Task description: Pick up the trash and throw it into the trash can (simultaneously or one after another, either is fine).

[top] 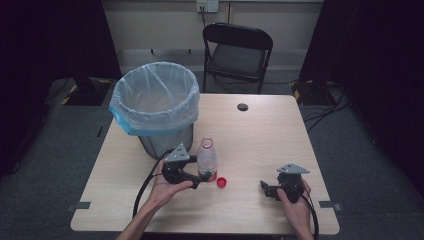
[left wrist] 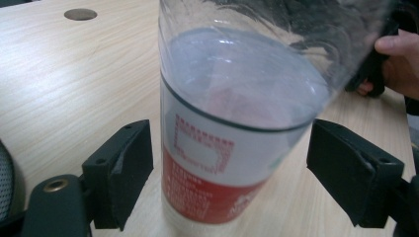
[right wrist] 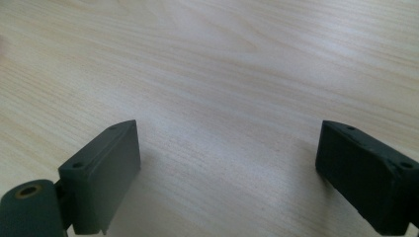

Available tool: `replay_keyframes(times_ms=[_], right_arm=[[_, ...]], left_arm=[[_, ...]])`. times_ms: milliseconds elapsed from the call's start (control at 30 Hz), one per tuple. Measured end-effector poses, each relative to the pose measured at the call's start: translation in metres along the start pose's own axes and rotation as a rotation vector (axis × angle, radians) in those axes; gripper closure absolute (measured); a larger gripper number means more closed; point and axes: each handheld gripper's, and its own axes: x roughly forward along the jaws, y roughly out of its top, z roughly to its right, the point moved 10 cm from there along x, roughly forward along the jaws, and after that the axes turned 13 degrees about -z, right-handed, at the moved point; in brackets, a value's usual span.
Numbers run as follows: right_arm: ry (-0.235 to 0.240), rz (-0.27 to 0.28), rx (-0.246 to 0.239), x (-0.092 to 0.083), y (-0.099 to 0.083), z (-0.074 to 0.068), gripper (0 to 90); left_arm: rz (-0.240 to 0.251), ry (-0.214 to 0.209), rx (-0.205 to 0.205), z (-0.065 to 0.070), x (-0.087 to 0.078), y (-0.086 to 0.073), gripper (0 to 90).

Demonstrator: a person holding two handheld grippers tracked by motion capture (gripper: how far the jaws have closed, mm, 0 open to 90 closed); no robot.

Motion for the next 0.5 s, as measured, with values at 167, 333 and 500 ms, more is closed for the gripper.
replay_keyframes(times_ms=[167, 333, 500], right_arm=[[0.000, 0.000, 0.000, 0.000, 0.000, 0.000, 9.1], [0.000, 0.000, 0.000, 0.000, 0.000, 0.000, 9.1], [0.000, 0.000, 0.000, 0.000, 0.000, 0.000, 9.1]], left_arm=[[-0.009, 0.005, 0.014, 0.002, 0.012, 0.002, 17.3], [-0.009, 0.012, 0.016, -0.001, 0.020, 0.003, 17.5], [0.011, 0.015, 0.002, -0.002, 0.027, 0.008, 19.5]])
